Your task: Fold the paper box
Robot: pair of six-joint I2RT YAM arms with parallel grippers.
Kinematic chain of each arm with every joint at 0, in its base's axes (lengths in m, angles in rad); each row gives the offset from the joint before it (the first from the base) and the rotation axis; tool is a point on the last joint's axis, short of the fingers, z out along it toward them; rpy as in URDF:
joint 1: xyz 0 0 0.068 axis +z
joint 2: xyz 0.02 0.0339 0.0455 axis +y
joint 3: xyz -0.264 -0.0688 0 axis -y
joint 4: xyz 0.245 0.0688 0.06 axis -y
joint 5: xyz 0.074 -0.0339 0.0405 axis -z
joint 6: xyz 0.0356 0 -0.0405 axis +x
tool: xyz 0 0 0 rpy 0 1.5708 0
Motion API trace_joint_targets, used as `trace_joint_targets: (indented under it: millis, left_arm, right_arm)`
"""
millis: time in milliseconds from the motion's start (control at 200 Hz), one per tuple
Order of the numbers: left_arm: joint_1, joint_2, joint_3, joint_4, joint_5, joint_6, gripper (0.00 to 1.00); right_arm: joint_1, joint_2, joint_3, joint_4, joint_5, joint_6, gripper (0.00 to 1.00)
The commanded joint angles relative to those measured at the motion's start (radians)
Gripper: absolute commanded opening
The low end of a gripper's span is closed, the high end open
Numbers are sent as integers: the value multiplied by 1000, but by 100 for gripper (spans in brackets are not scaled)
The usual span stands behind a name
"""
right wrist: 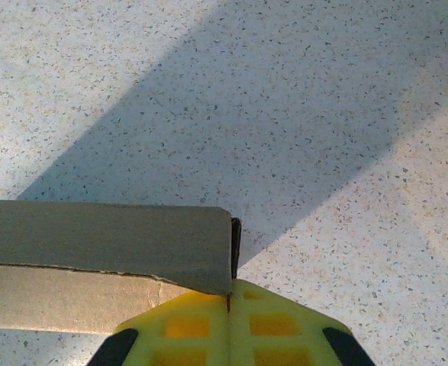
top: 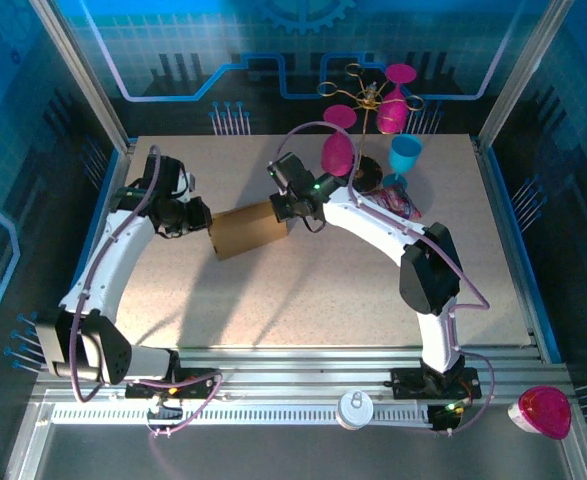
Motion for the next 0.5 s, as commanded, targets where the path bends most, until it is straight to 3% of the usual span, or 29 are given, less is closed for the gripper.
trace_joint_targets:
  millis: [0,325,495]
  left_arm:
    - [-9,9,-21,1,-43,47,21]
    - [-29,28,-30,87,-13,45,22]
    - [-43,38,-35,84,-36,37,17]
  right_arm:
    - [-15,36,20,-59,-9,-6,0]
    - [-16,43,38,-68,-11,-12,0]
    - [-17,43,38,-70,-10,-9,0]
